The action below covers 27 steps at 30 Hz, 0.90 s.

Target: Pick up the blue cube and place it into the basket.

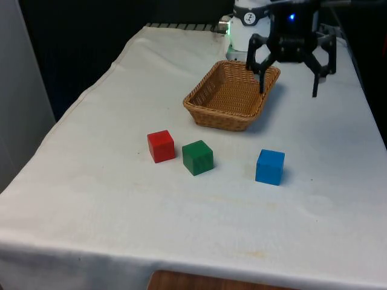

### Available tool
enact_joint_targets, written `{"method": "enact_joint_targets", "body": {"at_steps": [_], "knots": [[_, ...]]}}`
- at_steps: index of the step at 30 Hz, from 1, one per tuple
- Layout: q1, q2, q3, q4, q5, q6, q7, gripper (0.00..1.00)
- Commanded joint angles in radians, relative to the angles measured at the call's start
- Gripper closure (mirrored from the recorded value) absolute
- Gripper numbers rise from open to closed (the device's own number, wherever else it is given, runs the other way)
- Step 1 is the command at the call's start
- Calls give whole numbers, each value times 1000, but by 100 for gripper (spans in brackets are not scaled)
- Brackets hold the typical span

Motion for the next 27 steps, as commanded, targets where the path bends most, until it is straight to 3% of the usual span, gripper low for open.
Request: {"method": "enact_joint_targets", "body": {"at_steps": [1,2,3,7,16,17,18,27], "knots": [[7,12,-4,9,-10,3,14,0],[1,8,2,6,-6,1,7,0],[8,22,-2,15,-16,4,19,0],[13,62,4,45,-44,6,42,0],[17,117,10,77,-99,11,79,0],[12,110,15,74,-93,3,71,0],[17,122,10,77,-105,16,83,0],[16,163,10,65,-146,64,116,0]]}}
